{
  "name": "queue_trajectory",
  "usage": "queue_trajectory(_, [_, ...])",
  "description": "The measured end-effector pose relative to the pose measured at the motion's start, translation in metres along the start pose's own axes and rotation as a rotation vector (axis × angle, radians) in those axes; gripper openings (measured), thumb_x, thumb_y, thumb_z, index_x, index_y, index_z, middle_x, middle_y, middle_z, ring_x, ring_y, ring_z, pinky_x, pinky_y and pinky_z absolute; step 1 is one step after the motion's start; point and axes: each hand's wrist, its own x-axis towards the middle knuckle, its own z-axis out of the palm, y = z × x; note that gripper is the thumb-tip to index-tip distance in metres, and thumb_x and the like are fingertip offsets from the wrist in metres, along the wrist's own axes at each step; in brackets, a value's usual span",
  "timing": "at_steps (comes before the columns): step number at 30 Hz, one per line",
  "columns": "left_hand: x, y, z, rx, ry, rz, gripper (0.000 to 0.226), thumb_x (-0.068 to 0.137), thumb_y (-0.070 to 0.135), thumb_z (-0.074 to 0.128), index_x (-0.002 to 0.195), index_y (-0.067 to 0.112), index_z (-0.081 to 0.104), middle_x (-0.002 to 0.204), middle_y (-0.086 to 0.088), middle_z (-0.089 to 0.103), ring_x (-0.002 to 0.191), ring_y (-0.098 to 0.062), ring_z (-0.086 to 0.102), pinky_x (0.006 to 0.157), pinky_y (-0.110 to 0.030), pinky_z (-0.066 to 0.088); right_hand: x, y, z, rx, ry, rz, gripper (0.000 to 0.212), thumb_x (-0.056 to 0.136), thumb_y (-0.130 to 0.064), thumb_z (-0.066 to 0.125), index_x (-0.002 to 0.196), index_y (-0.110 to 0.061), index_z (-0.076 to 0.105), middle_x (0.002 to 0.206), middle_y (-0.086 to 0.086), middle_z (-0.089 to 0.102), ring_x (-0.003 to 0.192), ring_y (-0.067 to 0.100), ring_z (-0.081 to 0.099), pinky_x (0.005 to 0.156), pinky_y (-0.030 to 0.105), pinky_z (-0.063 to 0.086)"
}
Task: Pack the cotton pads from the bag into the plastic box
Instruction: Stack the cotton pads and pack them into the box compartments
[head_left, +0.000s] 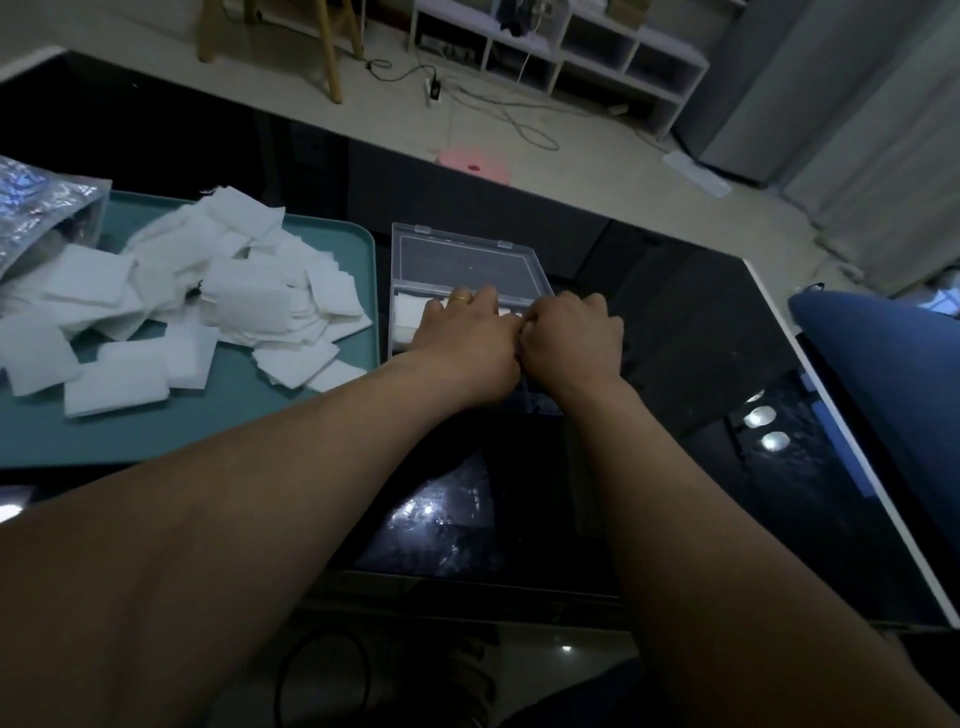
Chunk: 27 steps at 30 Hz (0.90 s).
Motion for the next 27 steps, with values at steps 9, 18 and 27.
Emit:
queue_trajectory(9, [-0.03, -0.049, -0.042, -0.016, 0.22, -0.003, 0.037, 0.099, 0.025, 0.049, 0.134, 0.029, 0.06, 0.133, -0.009, 0.052, 0.128, -0.035, 0.044, 0.102, -0.049, 0.036, -0.006, -0.019, -0.016, 0.183, 0.088, -0.04, 0.037, 0.098, -0.02, 0.047, 0.124, -0.027, 0.071, 0.131, 0.005, 0.065, 0.119, 0.034, 0.053, 0.097, 0.049, 0.038])
queue_trajectory(18, [-0.109, -0.162, -0.079, -0.128, 0.28, -0.128, 0.03, 0.098, 0.017, 0.052, 0.124, 0.023, 0.065, 0.127, -0.007, 0.056, 0.119, -0.027, 0.054, 0.101, -0.041, 0.044, -0.018, -0.12, -0.033, 0.592, -0.035, -0.326, 0.027, 0.1, -0.014, 0.053, 0.113, -0.022, 0.075, 0.115, -0.001, 0.074, 0.099, 0.016, 0.064, 0.077, 0.027, 0.042])
queue_trajectory(27, [-0.128, -0.198, -0.067, -0.05, 0.236, -0.169, 0.042, 0.093, 0.02, 0.059, 0.135, 0.022, 0.057, 0.135, -0.007, 0.047, 0.119, -0.031, 0.05, 0.095, -0.043, 0.047, -0.021, -0.154, -0.019, 0.413, -0.19, -0.32, 0.03, 0.097, -0.016, 0.061, 0.127, -0.021, 0.066, 0.121, 0.003, 0.07, 0.105, 0.024, 0.065, 0.081, 0.029, 0.047])
